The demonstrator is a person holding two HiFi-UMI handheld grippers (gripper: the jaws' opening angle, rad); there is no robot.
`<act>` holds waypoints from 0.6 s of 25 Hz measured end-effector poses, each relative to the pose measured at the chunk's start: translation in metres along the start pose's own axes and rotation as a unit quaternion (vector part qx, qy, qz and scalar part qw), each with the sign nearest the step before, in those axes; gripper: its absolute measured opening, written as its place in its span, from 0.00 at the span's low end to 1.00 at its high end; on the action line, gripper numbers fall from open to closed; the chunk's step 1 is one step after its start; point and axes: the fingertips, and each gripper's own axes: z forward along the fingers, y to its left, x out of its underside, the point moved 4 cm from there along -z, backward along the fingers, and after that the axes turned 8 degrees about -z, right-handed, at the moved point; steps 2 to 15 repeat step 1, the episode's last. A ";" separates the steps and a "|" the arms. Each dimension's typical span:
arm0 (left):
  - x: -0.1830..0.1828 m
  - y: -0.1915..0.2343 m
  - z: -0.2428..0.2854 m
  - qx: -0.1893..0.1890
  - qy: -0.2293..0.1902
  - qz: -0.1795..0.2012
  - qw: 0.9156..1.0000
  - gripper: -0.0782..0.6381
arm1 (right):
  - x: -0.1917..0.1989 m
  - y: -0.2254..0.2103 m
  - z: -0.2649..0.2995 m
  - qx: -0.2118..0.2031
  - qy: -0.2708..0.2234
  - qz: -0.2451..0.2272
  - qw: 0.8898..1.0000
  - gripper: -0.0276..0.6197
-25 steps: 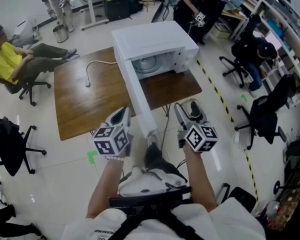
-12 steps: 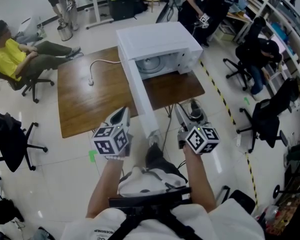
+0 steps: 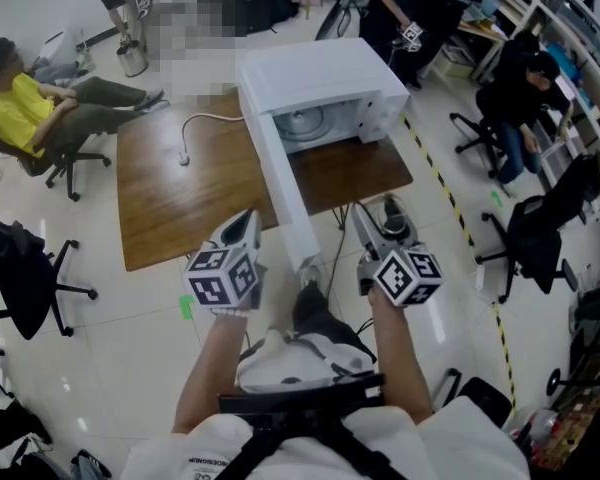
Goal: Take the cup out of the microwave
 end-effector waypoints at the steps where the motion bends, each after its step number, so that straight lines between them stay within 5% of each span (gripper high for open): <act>1: 0.000 0.000 0.000 0.000 0.000 0.000 1.000 0.09 | 0.000 -0.001 0.000 0.000 0.000 0.001 1.000 0.62; 15: 0.000 0.000 0.000 0.000 0.000 0.000 1.000 0.09 | 0.000 -0.001 0.000 0.000 0.000 0.001 1.000 0.62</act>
